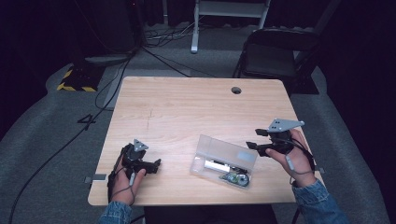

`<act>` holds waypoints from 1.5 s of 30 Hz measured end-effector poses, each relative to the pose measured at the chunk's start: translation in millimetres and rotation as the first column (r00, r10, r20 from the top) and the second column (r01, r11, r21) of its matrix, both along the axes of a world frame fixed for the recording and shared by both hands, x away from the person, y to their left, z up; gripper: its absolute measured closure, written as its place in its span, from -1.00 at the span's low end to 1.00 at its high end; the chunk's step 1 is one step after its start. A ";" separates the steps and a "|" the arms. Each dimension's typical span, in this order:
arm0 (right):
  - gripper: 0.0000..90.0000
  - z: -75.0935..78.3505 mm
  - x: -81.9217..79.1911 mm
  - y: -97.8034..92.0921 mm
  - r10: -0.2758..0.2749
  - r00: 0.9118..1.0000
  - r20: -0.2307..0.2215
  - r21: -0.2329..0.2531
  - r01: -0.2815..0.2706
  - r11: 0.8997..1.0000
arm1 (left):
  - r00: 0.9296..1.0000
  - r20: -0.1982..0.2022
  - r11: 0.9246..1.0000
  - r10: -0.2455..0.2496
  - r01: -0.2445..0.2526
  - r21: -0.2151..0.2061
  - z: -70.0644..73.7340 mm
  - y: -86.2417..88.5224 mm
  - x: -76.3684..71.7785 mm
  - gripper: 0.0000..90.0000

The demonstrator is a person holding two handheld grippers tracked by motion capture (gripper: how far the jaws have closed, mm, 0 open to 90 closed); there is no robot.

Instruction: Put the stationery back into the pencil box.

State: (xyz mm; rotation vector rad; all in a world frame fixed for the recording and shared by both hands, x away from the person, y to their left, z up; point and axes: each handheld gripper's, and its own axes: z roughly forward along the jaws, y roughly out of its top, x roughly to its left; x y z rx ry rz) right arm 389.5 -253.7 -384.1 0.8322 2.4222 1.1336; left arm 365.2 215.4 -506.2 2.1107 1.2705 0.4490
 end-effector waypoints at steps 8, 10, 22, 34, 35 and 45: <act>-0.42 -3.4 6.5 -28.7 -0.100 0.995 -0.014 0.010 0.100 0.995 | 1.000 0.002 1.000 0.010 -0.010 0.002 0.0 1.6 3.6 -0.99; -0.42 -5.4 8.5 -35.2 -0.119 0.993 -0.019 0.011 0.119 0.993 | 1.000 0.003 1.000 0.015 -0.015 0.002 0.0 1.9 3.9 -0.99; -0.48 -24.1 21.1 -68.3 -0.234 0.971 -0.056 0.014 0.235 0.972 | 1.000 -0.003 1.000 0.021 -0.021 -0.002 0.1 3.5 6.5 -0.99; -0.54 -55.8 36.4 -89.6 -0.317 0.943 -0.100 -0.009 0.317 0.948 | 1.000 -0.003 1.000 0.021 -0.021 -0.001 0.1 3.6 6.5 -0.99; -0.54 -59.4 37.6 -91.3 -0.323 0.941 -0.101 -0.012 0.324 0.946 | 1.000 -0.003 1.000 0.021 -0.021 -0.002 0.1 3.5 6.5 -0.99; -0.56 -83.0 45.6 -98.2 -0.356 0.929 -0.104 -0.014 0.356 0.934 | 1.000 -0.003 1.000 0.021 -0.021 -0.002 0.1 3.5 6.5 -0.99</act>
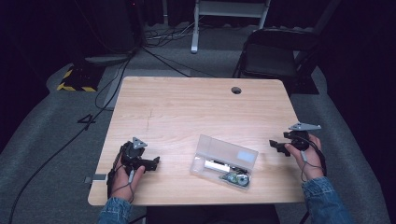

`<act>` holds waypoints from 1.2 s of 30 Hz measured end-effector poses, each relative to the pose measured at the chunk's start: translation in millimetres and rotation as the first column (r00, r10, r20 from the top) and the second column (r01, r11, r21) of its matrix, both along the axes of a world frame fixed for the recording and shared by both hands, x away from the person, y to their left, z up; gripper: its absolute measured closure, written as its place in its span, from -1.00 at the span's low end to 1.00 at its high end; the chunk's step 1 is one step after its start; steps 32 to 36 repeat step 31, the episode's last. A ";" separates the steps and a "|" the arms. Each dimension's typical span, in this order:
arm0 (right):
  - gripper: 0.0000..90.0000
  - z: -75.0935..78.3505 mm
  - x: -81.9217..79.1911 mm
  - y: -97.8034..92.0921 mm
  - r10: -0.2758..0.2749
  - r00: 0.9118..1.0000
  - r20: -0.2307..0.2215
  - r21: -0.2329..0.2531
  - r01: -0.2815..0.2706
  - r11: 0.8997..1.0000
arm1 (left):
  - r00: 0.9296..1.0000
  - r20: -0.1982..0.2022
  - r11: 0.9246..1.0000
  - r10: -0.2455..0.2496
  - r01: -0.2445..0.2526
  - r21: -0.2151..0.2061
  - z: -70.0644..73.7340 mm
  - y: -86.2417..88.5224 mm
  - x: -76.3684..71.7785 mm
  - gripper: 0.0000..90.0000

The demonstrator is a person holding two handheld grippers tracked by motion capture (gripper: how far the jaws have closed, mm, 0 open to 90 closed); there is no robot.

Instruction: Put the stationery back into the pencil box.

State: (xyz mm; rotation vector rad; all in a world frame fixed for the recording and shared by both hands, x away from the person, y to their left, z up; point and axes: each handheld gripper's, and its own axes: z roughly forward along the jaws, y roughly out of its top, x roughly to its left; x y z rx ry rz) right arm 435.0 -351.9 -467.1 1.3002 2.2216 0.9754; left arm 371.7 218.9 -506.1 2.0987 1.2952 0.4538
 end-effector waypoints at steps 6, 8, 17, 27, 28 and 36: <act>-0.56 -9.6 2.4 -2.4 -0.004 1.000 0.008 -0.010 0.004 1.000 | 1.000 0.000 1.000 0.000 0.000 0.000 0.0 0.0 0.0 -0.99; -0.56 -12.5 3.1 -2.6 -0.005 1.000 0.007 -0.006 0.005 1.000 | 1.000 0.000 1.000 0.000 0.000 0.000 0.0 0.0 0.0 -0.99; -0.56 -25.6 7.7 -1.4 -0.007 1.000 -0.005 -0.038 0.007 0.999 | 1.000 0.000 1.000 -0.001 0.001 0.001 0.0 0.1 0.0 -0.99; -0.69 -36.7 8.0 1.1 0.018 1.000 0.013 -0.017 -0.018 1.000 | 1.000 0.002 1.000 0.002 -0.002 0.000 -0.2 -0.2 -0.1 -0.99; -0.69 -36.8 8.0 1.2 0.017 1.000 0.015 -0.017 -0.017 1.000 | 1.000 0.003 1.000 0.002 -0.002 0.000 -0.2 -0.2 -0.1 -0.99; -0.69 -36.8 8.0 1.2 0.017 1.000 0.015 -0.017 -0.017 1.000 | 1.000 0.002 1.000 0.002 -0.002 0.000 -0.2 -0.2 -0.1 -0.99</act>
